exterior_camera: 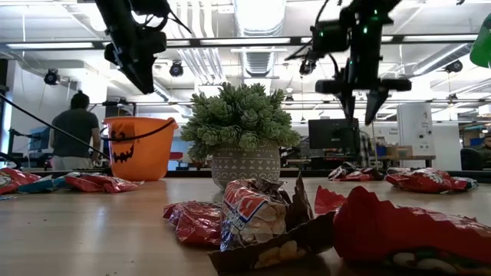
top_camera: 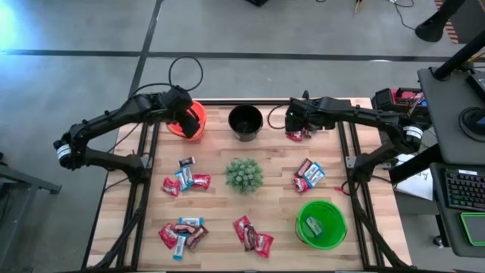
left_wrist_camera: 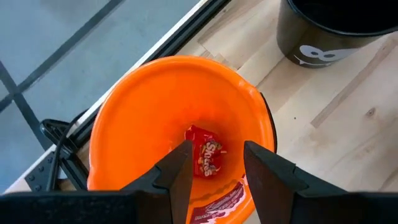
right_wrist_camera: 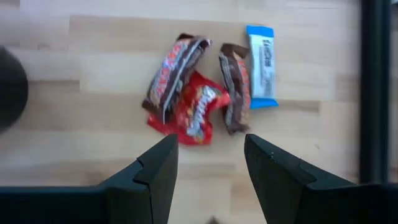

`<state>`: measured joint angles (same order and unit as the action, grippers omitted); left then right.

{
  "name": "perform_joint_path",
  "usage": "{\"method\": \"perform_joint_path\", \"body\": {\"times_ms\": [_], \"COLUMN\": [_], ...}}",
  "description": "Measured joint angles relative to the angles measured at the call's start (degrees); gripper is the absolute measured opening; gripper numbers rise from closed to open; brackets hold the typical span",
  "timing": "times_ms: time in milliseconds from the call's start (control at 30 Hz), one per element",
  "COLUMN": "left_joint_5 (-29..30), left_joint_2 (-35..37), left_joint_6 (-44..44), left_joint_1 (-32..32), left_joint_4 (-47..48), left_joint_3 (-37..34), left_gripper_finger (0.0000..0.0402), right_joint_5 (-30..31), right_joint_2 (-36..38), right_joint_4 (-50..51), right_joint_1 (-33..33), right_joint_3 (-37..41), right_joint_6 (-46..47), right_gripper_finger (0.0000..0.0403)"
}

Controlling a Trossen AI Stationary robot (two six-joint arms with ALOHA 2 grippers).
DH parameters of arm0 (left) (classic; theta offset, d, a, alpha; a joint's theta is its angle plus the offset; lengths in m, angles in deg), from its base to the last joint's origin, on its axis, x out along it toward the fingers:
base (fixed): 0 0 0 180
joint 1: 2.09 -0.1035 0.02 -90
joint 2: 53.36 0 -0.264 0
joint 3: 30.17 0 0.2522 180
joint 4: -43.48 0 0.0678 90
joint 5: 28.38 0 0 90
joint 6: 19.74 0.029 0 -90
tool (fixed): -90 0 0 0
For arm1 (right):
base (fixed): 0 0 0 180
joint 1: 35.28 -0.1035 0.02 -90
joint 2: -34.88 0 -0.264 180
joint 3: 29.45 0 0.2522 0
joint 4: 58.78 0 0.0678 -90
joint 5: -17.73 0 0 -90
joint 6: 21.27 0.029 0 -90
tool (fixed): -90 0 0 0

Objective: Sort candy
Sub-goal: Put the brown chocolate into the black bucket

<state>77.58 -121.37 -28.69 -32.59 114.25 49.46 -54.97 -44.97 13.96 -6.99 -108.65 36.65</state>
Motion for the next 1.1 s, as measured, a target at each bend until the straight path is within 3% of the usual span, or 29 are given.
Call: {"method": "perform_joint_path", "body": {"times_ms": [467,800,1100], "left_joint_5": [-0.01,-0.03,-0.7], "left_joint_2": [3.06,3.21,3.19], "left_joint_6": [2.47,2.47,2.47], "left_joint_1": [0.0,0.0,0.0], "left_joint_4": [0.06,0.07,0.09], "left_joint_3": [0.0,0.0,0.0], "left_gripper_finger": [0.0126,0.0126,0.0126], "right_joint_5": [-5.2,-6.85,-6.88], "right_joint_2": [0.0,-0.36,-5.88], "right_joint_4": [-9.61,-15.7,-19.1], "right_joint_1": [9.42,11.79,12.15], "right_joint_3": [9.28,12.69,12.49], "right_joint_6": [-4.5,-6.52,-7.14], "right_gripper_finger": [0.0178,0.0178,0.0178]}}
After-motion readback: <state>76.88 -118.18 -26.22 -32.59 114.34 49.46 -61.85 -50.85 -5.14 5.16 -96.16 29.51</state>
